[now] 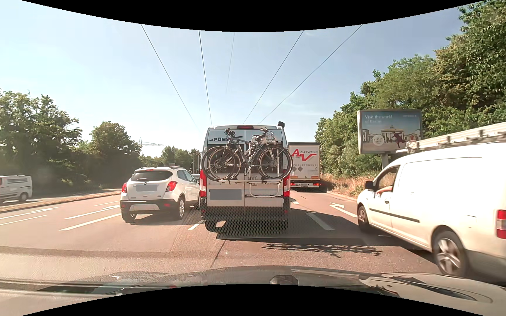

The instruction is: Follow the waypoints while adhering to traffic rules and regulations

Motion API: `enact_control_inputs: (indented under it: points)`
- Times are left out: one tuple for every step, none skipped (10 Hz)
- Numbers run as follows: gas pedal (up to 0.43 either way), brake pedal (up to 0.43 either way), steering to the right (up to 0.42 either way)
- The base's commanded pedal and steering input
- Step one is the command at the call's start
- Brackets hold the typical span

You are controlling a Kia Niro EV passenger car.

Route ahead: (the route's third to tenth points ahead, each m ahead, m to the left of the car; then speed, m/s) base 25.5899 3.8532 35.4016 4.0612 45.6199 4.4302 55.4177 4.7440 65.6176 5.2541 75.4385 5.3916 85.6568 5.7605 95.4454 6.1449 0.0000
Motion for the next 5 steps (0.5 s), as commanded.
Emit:
enact_control_inputs:
  points:
    - [0.0,0.25,-0.001]
    - [0.0,0.256,-0.001]
    - [0.0,0.256,-0.001]
    - [0.0,0.25,-0.001]
    - [0.0,0.256,-0.001]
